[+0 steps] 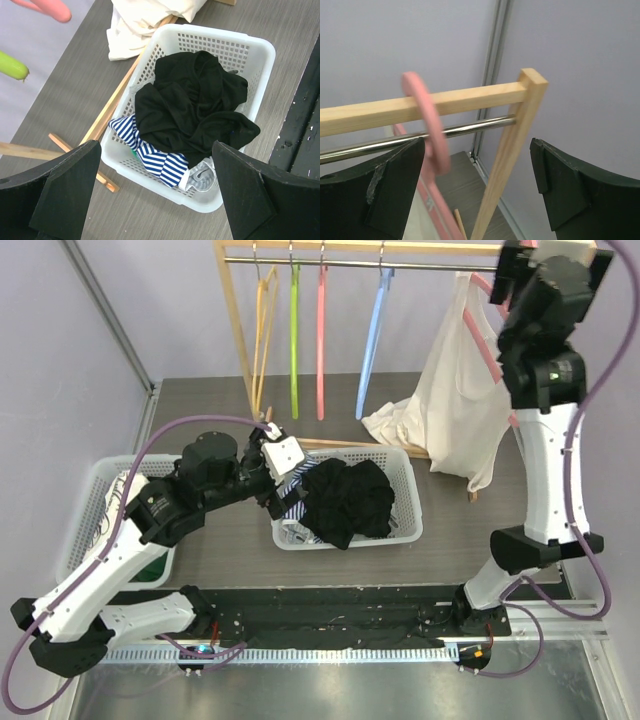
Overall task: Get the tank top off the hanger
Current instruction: Pick up the hanger from the clothesline.
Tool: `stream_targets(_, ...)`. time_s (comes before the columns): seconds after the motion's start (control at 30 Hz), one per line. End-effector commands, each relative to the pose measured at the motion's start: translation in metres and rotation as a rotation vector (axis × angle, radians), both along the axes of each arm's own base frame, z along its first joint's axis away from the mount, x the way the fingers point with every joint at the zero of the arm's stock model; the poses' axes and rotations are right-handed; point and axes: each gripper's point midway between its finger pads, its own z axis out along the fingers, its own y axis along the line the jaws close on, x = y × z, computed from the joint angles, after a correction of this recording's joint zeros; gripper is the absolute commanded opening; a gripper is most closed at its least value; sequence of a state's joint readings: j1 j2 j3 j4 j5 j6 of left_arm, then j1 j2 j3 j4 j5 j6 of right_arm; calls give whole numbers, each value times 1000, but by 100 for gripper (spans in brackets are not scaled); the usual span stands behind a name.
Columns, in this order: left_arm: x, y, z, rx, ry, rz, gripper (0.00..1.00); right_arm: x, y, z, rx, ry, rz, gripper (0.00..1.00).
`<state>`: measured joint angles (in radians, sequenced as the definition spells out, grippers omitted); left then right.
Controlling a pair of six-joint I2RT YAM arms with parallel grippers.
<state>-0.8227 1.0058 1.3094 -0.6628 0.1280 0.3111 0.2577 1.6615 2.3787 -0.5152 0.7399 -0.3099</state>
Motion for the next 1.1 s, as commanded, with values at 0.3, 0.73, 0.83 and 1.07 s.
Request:
stream_targets(0.3,-3,-6,19,-61,0,-15,98,-62,17,-20,139,-3,362,96)
stream_targets(0.73,-6,-6,16,-68,16,-21,98,-68,7,-81,148,160,339,87)
stream_targets(0.83,-7,-5,13,-66,18,-21,98,-71,7,-82,149,157,342,82)
stream_targets(1.07,-9,-4,9,-66,19,-20,98,-77,28,-81,212,137,456,63)
